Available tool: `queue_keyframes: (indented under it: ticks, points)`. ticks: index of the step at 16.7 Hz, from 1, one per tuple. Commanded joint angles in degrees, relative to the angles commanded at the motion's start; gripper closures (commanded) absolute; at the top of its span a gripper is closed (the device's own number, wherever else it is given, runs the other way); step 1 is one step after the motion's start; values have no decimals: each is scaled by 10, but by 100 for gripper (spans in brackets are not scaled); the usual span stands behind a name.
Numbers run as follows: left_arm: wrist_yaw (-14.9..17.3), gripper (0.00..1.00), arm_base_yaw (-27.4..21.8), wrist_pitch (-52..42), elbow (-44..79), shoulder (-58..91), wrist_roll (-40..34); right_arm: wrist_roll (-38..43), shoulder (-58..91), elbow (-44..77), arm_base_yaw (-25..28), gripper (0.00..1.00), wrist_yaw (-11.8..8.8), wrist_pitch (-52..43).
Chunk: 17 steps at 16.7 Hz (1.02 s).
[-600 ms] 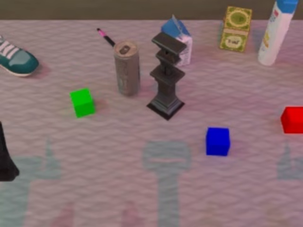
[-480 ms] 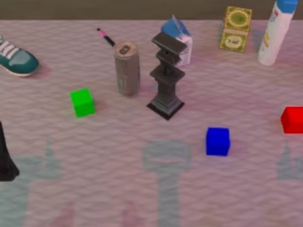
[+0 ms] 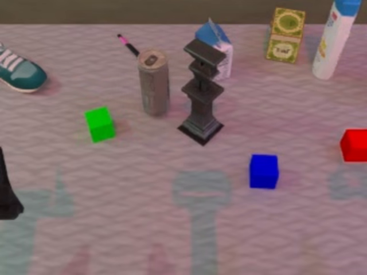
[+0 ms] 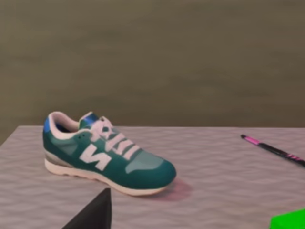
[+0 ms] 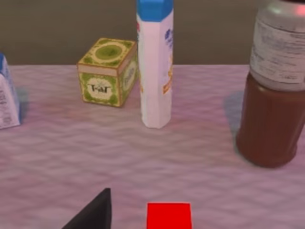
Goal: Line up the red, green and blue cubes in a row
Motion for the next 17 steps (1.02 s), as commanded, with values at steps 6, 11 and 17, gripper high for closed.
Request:
queue_keyframes:
  ticks: [6,11,17]
  points:
    - [0,0,0,0,0,0,0,9,372,266,10,0,2,-192]
    - [0,0,0,0,0,0,0,17,677,479,18,0,6,-352]
    - [0,0,0,0,0,0,0,28,908,675,24,0,5,-481]
